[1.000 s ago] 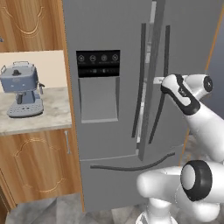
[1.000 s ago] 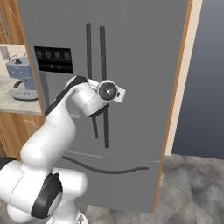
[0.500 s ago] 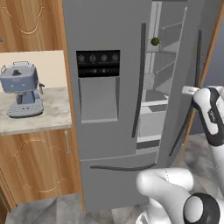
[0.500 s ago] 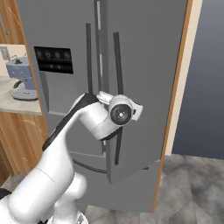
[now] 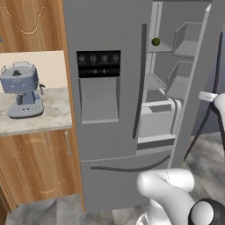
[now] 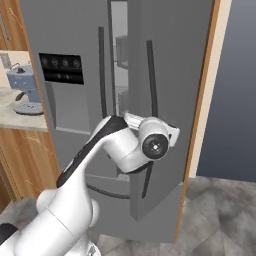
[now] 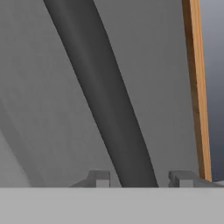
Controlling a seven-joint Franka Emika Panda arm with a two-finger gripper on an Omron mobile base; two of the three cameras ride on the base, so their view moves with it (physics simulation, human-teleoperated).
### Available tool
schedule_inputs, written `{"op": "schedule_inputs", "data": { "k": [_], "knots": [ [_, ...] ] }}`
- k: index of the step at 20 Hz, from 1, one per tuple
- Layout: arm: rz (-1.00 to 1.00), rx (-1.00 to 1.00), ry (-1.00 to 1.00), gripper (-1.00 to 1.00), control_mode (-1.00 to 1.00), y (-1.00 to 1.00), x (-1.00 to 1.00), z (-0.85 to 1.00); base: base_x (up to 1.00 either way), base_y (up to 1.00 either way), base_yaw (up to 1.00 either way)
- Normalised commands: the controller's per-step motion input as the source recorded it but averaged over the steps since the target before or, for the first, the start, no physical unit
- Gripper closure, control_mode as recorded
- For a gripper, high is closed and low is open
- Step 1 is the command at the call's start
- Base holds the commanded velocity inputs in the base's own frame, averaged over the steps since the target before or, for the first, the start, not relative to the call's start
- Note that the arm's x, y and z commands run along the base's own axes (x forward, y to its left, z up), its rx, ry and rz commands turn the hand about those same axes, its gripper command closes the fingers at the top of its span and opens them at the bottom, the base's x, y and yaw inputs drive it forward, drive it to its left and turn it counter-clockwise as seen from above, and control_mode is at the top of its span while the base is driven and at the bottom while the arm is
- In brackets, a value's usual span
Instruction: Open the fridge, remove the peach, lime, and chicken drumstick, and place them on any counter.
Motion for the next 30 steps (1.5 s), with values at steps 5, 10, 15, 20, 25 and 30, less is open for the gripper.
{"op": "schedule_inputs", "data": {
  "k": [5,10,15,20,25,30],
  "knots": [
    [0.08,0.00,0.00,-1.00,-1.00,0.27,-1.00,0.01,0.00,0.00,0.00],
    [0.00,-0.12,-0.01,-1.00,-1.00,0.39,-1.00,0.66,0.00,0.00,0.00],
    [0.00,-0.23,0.16,-1.00,-1.00,0.03,-1.00,0.69,0.00,0.00,0.00],
    [-0.05,-0.21,0.02,-1.00,-1.00,0.51,-0.84,0.71,0.00,0.00,0.00],
    [-0.31,-0.24,0.07,-1.00,-1.00,1.00,0.00,0.21,0.00,0.00,0.00],
    [-0.29,-0.26,0.31,-1.00,-1.00,0.94,0.24,0.11,0.00,0.00,0.00]
  ]
}}
